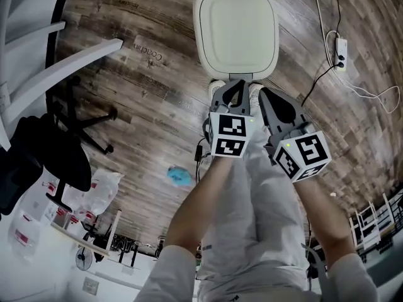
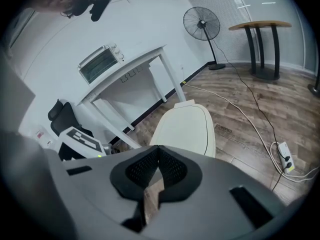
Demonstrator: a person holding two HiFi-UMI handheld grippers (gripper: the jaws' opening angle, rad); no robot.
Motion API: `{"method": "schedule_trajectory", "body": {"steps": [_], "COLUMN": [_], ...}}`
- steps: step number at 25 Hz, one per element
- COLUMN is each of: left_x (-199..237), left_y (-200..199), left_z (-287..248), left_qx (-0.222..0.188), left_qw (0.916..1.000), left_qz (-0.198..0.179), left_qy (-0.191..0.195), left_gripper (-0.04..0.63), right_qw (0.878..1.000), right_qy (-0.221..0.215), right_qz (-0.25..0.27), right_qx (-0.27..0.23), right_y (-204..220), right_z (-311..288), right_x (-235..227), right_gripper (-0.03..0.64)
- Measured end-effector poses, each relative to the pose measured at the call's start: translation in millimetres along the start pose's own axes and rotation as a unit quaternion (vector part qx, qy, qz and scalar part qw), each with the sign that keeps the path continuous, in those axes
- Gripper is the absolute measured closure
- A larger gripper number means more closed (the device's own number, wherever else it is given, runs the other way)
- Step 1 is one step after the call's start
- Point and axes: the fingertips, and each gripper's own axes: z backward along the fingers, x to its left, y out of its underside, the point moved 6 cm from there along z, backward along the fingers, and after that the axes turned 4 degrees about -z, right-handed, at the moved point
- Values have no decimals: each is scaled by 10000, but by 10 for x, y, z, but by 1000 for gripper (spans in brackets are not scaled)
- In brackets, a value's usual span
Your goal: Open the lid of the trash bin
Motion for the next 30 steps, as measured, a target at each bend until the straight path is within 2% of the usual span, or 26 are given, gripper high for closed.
{"method": "schedule_trajectory", "body": {"steps": [4,9,16,30], "left_x": [8,50,8,-5], "left_y": [104,142,178,206], "left_z": [-73,-132,-163,-171], "left_qx": [262,274,356,197], "left_qw": [9996,9994,9990,9990], "left_qz": [110,181,90,-19], "left_qy": [-80,-94,-244,-398], "left_gripper": [597,597,597,597], "right_qw": [9999,9998,9997,9997], "right_qy": [59,123,153,132], "right_qz": [-65,-126,-174,-218], "right_qx": [55,37,20,14], "right_y": [78,118,99,149], "right_z": [-21,-60,-72,-8], "right_x": [-31,-56,-71,-88], "right_gripper": [600,600,600,600]}}
